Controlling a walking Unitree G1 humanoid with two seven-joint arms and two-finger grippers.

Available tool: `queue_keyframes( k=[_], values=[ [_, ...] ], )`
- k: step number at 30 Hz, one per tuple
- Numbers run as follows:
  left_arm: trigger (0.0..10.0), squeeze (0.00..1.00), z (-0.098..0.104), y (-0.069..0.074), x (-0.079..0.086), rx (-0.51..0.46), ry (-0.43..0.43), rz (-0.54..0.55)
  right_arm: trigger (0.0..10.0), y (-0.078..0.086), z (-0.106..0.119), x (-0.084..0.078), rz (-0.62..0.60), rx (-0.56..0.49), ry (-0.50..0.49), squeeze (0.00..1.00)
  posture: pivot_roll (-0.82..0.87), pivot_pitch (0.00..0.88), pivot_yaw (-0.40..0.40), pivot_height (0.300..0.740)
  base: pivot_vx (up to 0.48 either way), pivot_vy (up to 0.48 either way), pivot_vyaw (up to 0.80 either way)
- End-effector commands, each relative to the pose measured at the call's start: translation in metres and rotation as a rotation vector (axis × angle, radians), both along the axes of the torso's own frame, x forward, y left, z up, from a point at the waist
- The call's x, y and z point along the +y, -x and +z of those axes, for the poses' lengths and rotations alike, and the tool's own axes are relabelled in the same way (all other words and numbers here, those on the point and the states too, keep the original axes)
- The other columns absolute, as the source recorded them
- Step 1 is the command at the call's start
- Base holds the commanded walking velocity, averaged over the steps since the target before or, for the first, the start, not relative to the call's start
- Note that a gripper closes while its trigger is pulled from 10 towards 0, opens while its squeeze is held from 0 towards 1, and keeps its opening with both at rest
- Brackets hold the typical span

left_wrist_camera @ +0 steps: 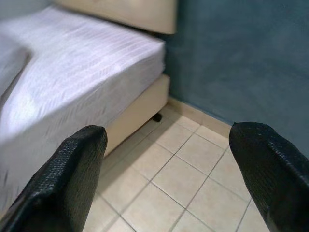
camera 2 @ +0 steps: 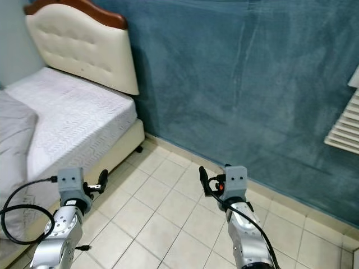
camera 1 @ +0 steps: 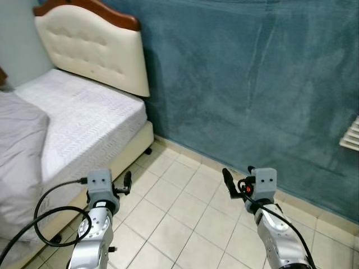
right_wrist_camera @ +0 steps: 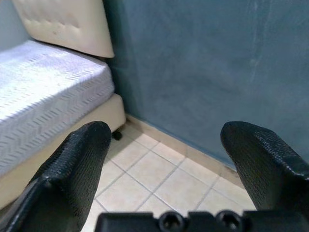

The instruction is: Clean up the room

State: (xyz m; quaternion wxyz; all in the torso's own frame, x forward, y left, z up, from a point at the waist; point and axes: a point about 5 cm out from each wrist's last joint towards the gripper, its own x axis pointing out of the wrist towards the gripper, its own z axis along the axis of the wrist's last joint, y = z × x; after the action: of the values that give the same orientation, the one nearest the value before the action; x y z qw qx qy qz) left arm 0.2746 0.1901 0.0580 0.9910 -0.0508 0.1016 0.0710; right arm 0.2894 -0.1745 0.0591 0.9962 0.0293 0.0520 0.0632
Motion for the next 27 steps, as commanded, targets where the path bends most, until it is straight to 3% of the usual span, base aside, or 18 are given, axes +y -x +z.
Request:
queue_keyframes(
  k=[1, 4, 11, 16, 27],
  values=[
    [10.0, 0.00, -0.004, 0.004, 0.008, 0.015, 0.057, 0.053, 10.0, 0.003, -0.005, -0.005, -0.015, 0.030, -0.028, 0.00, 0.00, 0.000, 0.010, 0.740, 0.000, 0.000, 0.55],
    [10.0, 0.00, -0.005, 0.005, 0.008, 0.023, 0.014, 0.051, 10.0, 0.005, -0.007, -0.005, 0.000, 0.038, -0.033, 0.00, 0.00, 0.000, -0.004, 0.740, 0.000, 0.000, 0.55],
    [10.0, 0.00, 0.007, -0.001, 0.003, -0.019, -0.232, -0.014, 10.0, 0.000, -0.008, -0.001, 0.042, 0.044, -0.044, 0.00, 0.02, 0.000, -0.006, 0.740, 0.000, 0.000, 0.55],
    [10.0, 0.00, 0.011, 0.000, 0.004, -0.055, -0.116, 0.009, 10.0, 0.000, -0.011, 0.001, 0.051, 0.050, -0.056, 0.00, 0.02, 0.000, -0.003, 0.740, 0.160, 0.000, 0.54],
    [10.0, 0.00, 0.003, 0.008, 0.000, -0.016, -0.108, 0.022, 10.0, 0.005, -0.014, -0.001, 0.078, 0.059, -0.104, 0.00, 0.01, 0.000, 0.005, 0.740, 0.480, 0.000, 0.50]
  ],
)
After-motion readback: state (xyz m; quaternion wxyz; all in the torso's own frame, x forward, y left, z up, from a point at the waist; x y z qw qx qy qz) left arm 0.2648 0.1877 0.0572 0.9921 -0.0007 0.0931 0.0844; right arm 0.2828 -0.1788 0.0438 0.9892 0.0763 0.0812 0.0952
